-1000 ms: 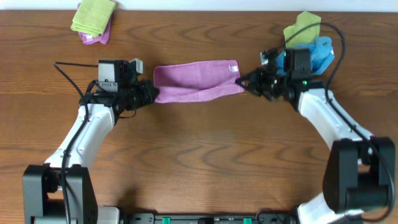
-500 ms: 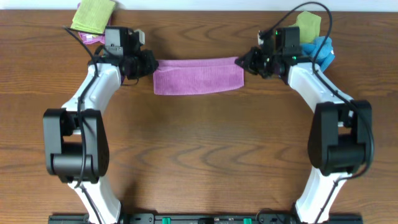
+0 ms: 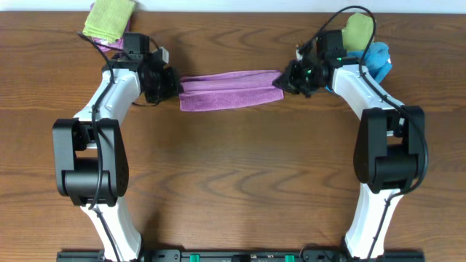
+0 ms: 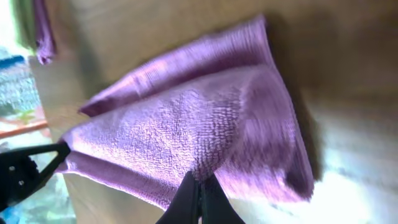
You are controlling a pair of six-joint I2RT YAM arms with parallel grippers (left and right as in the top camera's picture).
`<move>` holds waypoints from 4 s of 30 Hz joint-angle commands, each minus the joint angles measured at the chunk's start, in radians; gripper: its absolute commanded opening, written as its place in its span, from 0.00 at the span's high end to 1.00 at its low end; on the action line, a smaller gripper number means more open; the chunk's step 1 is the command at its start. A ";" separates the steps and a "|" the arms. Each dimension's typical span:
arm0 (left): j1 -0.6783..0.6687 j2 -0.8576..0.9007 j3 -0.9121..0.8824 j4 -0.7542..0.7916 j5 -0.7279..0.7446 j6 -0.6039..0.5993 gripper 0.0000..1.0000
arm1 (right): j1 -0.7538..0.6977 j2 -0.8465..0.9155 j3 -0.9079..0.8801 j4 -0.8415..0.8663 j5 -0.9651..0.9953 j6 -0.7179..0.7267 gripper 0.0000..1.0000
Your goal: Fold the cloth
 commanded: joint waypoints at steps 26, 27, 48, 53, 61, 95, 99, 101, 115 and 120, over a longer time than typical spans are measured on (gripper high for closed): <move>0.014 0.008 0.018 0.042 -0.108 0.039 0.94 | 0.000 0.003 0.020 0.044 0.106 -0.012 0.98; 0.012 0.008 0.018 0.052 -0.108 0.038 0.94 | 0.002 0.003 0.020 0.061 0.104 0.001 0.99; -0.007 0.053 0.018 0.105 -0.113 0.005 0.95 | 0.017 0.040 0.019 0.183 0.103 0.026 0.98; -0.006 0.044 0.021 0.066 -0.114 0.017 0.94 | 0.017 0.040 0.019 0.118 0.078 0.031 0.99; -0.006 0.044 0.026 0.047 -0.144 0.026 0.94 | 0.018 0.040 0.019 0.069 0.086 0.009 0.98; -0.199 0.226 0.418 -0.309 -0.511 0.170 0.94 | 0.065 -0.164 0.040 -0.005 0.351 -0.142 0.99; -0.198 0.262 0.417 -0.309 -0.509 0.163 0.95 | 0.065 -0.164 0.040 -0.005 0.374 -0.145 0.99; -0.199 0.278 0.417 -0.307 -0.509 0.163 0.94 | 0.065 -0.164 0.040 -0.008 0.378 -0.152 0.99; -0.198 0.299 0.358 -0.294 -0.463 0.147 0.94 | -0.064 -0.018 0.040 0.018 -0.051 -0.165 0.08; -0.198 0.299 0.351 -0.286 -0.448 0.148 0.94 | -0.100 0.059 0.040 0.029 -0.205 -0.166 0.09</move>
